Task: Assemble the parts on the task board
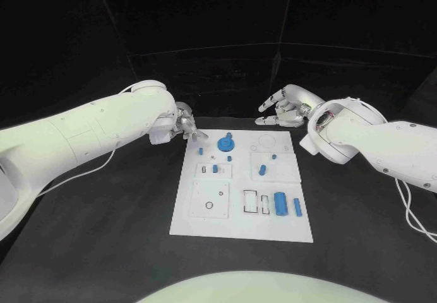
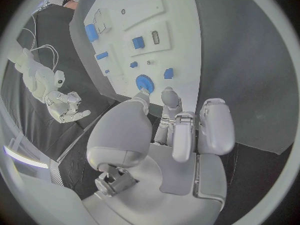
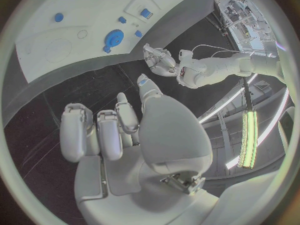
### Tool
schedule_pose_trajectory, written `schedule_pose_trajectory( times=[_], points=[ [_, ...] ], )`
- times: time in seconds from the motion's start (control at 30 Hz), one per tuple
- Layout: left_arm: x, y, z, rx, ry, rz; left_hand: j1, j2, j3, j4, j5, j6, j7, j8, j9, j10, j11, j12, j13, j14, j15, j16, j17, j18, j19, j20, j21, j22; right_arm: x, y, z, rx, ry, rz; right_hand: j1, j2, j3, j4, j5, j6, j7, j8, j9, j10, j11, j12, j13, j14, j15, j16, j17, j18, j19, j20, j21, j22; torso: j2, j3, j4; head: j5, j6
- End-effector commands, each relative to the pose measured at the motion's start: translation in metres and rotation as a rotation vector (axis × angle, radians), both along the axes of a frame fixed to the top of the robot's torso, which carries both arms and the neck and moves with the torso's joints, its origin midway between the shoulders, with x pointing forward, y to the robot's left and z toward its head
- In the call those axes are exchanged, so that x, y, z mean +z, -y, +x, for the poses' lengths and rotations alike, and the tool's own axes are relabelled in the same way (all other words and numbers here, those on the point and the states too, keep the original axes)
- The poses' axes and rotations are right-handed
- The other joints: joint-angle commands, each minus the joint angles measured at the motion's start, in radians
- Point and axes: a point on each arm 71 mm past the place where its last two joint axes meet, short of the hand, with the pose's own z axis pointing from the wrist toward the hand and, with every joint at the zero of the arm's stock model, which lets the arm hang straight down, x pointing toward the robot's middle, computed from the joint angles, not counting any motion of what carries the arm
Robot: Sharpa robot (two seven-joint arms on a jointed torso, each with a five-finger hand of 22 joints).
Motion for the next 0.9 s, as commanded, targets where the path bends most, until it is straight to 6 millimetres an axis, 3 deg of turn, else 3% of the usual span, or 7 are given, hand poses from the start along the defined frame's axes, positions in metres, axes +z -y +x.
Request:
schedule_pose_trajectory(
  times=[0.03,0.1,0.3,0.9],
  points=[
    [-0.002,0.003,0.002,-0.033,-0.006,0.000,0.010,0.002,-0.008,0.001,-0.001,0.007,-0.003,-0.004,-0.002,0.000,-0.001,0.004,0.003,0.104,0.007,0.003,0.263,0.009,0.004,0.006,0.002,0.002,0.002,-0.002,0.000,0.012,0.010,0.003,0.006,0.007,-0.001,0.004,0.003,0.000,-0.001,0.005,-0.001,-0.005,-0.004,-0.003,0.000,0.063,-0.008,-0.003,0.087,0.013,-0.006,0.002,-0.006,-0.001,0.002,-0.0011,-0.0009,0.000,0.000],
    [-0.005,0.004,0.003,-0.033,-0.006,0.006,0.010,0.002,-0.010,0.002,-0.001,0.009,-0.003,-0.005,-0.003,0.002,-0.001,0.007,0.005,0.104,0.007,0.003,0.263,0.008,0.005,0.006,0.005,0.006,0.002,-0.002,0.000,0.013,0.010,0.003,0.006,0.007,-0.001,0.004,0.003,0.000,-0.001,0.005,-0.001,-0.005,-0.004,-0.003,0.000,0.063,-0.008,-0.003,0.087,0.013,-0.006,0.002,-0.006,-0.001,0.000,0.0005,-0.0017,0.003,-0.001],
    [-0.012,0.007,0.006,-0.031,-0.016,0.020,0.011,0.003,-0.015,0.003,-0.002,0.012,-0.003,-0.005,-0.006,0.004,-0.001,0.009,0.006,0.104,0.007,0.003,0.263,0.007,0.007,0.006,0.008,0.010,0.002,-0.004,0.000,0.015,0.010,0.004,0.007,0.007,-0.001,0.004,0.005,0.000,-0.001,0.006,-0.001,-0.005,-0.004,-0.003,-0.001,0.063,-0.009,-0.004,0.086,0.013,-0.006,0.002,-0.006,-0.002,0.001,-0.0008,-0.0032,0.003,-0.001],
    [-0.026,0.005,0.008,-0.017,-0.067,0.064,0.022,0.003,-0.025,0.000,-0.001,0.020,-0.005,-0.007,-0.014,0.006,-0.002,0.012,0.004,0.104,0.006,0.003,0.263,0.006,0.010,0.006,0.014,0.018,0.002,-0.005,0.000,0.018,0.010,0.005,0.009,0.008,-0.001,0.004,0.007,-0.001,-0.001,0.006,-0.001,-0.005,-0.004,-0.003,-0.001,0.063,-0.009,-0.004,0.086,0.013,-0.006,0.002,-0.006,-0.002,0.001,-0.0009,0.0000,0.002,-0.005]
  ],
)
